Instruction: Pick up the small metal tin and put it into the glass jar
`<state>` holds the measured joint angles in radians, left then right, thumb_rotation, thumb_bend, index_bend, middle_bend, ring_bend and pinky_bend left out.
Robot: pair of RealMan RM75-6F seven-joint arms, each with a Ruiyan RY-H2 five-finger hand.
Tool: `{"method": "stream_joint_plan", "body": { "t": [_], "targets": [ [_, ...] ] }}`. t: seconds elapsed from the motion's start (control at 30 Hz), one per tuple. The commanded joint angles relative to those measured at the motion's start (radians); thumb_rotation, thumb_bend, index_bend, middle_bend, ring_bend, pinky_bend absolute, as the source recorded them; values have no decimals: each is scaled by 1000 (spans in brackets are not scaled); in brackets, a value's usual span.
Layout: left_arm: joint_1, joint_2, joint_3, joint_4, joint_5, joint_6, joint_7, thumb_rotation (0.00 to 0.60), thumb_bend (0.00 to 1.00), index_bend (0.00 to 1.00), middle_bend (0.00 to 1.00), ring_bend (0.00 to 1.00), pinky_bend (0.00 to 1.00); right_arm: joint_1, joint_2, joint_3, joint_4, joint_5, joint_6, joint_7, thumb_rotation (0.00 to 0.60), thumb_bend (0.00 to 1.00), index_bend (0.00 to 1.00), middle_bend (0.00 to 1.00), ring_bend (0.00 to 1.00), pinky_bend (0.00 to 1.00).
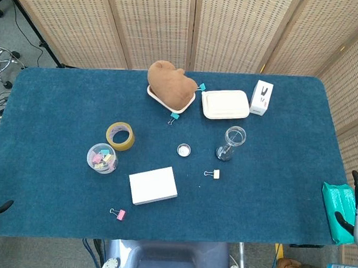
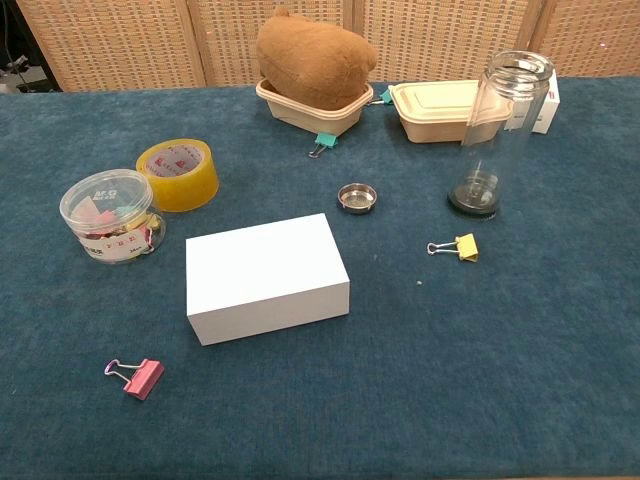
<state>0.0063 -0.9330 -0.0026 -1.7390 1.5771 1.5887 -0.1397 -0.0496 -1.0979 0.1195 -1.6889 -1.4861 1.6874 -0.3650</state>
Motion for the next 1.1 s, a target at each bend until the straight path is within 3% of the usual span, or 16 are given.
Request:
{"method": "stream_joint_plan", "body": {
  "t": [0.03,0.37,0.63,0.87,1.1],
  "targets": [
    [0,1,0,1,1,0,-4,600,0,0,0,0,0,1,-1,-2,0,-1,-3,-1,600,0,20,0,0,0],
    [1,6,-5,3,-5,5,-25,600,0,0,0,0,0,46,7,8,-24,-29,-53,32,600,0,24,0,0,0],
    [-4,9,-12,1,-16,-1,-36,600,0,0,0,0,0,169,88,72,-201,-35,-182,-43,600,0,29,0,0,0],
    [-4,12,-12,3,-15,-2,-42,600,0,0,0,0,0,333,81,150,-291,31,-352,-153,600,0,46,0,0,0],
    [-1,19,-9,10,-5,4,-75,600,0,0,0,0,0,530,-22,226,-310,229,-517,-316,600,0,67,0,0,0]
  ]
}}
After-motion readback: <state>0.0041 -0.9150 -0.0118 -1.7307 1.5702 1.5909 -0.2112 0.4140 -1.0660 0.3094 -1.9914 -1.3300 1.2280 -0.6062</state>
